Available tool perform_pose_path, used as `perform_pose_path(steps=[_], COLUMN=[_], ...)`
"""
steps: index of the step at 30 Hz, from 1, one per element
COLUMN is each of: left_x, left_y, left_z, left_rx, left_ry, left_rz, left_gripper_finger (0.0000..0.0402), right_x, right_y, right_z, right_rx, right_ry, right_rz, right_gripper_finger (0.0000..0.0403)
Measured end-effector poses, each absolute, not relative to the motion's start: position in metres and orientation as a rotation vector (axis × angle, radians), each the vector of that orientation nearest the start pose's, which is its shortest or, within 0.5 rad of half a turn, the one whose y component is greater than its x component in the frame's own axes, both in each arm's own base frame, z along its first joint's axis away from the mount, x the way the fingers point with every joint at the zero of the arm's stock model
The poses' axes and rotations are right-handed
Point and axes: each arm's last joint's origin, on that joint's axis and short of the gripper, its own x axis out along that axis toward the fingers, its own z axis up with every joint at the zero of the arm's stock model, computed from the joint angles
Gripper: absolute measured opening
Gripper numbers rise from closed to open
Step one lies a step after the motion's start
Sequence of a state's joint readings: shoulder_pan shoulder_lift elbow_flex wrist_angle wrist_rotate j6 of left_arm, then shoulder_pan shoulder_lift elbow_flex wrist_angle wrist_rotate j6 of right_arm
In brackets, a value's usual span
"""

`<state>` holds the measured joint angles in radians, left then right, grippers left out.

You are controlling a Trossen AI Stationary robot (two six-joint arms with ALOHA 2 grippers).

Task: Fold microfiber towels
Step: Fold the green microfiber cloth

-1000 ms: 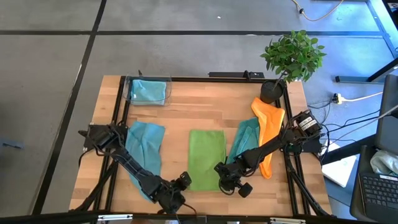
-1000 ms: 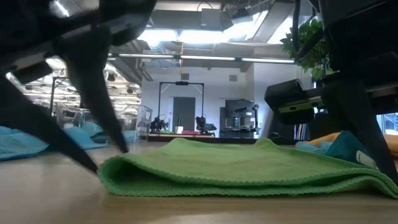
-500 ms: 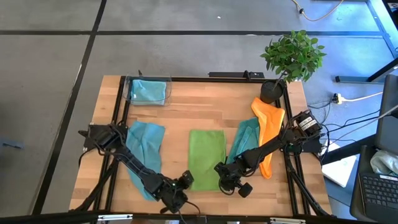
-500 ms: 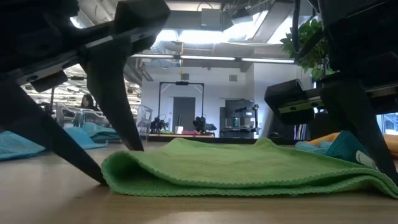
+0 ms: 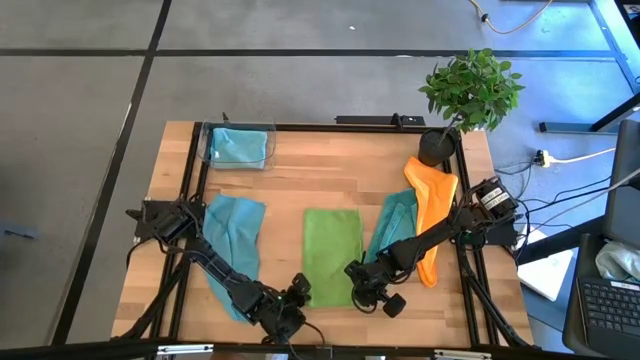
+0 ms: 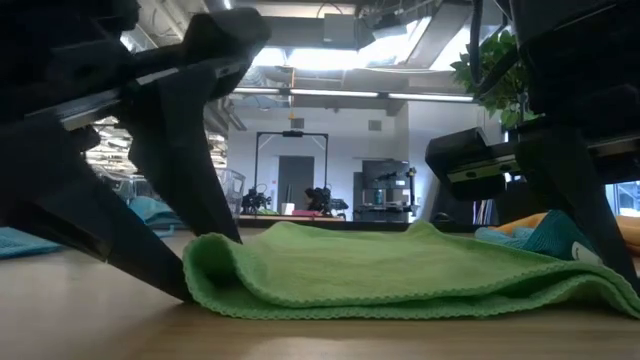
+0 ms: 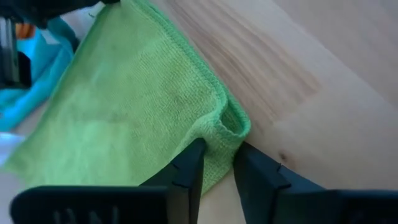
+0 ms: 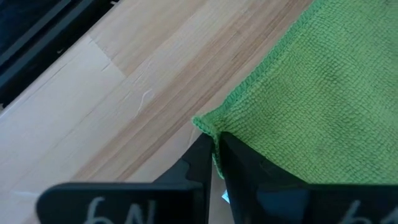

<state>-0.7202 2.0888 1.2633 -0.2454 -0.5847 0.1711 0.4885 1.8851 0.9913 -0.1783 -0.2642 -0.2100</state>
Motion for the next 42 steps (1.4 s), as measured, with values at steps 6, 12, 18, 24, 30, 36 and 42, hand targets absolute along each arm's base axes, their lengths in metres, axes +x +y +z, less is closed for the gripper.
perform_pose_path(steps=[6, 12, 18, 24, 30, 36, 42], left_x=[0.315, 0.312, 0.311, 0.319, 0.325, 0.325, 0.324], left_y=[-0.256, -0.259, -0.260, -0.265, -0.267, -0.253, -0.228], left_z=[0.113, 0.112, 0.114, 0.134, 0.156, 0.157, 0.155], left_rx=[0.772, 0.785, 0.822, 0.863, 0.945, 0.994, 1.048], left_ry=[0.847, 0.841, 0.828, 0.808, 0.810, 0.873, 0.933], left_rz=[-0.190, -0.189, -0.141, -0.055, 0.046, 0.140, 0.311], left_gripper_finger=[0.0039, 0.0004, 0.0002, 0.0001, 0.0001, 0.0000, 0.0000], right_x=[0.303, 0.301, 0.296, 0.292, 0.286, 0.278, 0.277], right_y=[0.170, 0.168, 0.165, 0.162, 0.159, 0.159, 0.151], right_z=[0.117, 0.118, 0.127, 0.149, 0.166, 0.178, 0.181], right_rx=[-0.304, -0.306, -0.315, -0.343, -0.413, -0.531, -0.723], right_ry=[1.018, 1.043, 1.060, 1.013, 0.987, 0.958, 0.949], right_rz=[0.791, 0.790, 0.777, 0.730, 0.636, 0.529, 0.246], right_gripper_finger=[0.0008, 0.0020, 0.0008, 0.0015, 0.0009, 0.0008, 0.0014])
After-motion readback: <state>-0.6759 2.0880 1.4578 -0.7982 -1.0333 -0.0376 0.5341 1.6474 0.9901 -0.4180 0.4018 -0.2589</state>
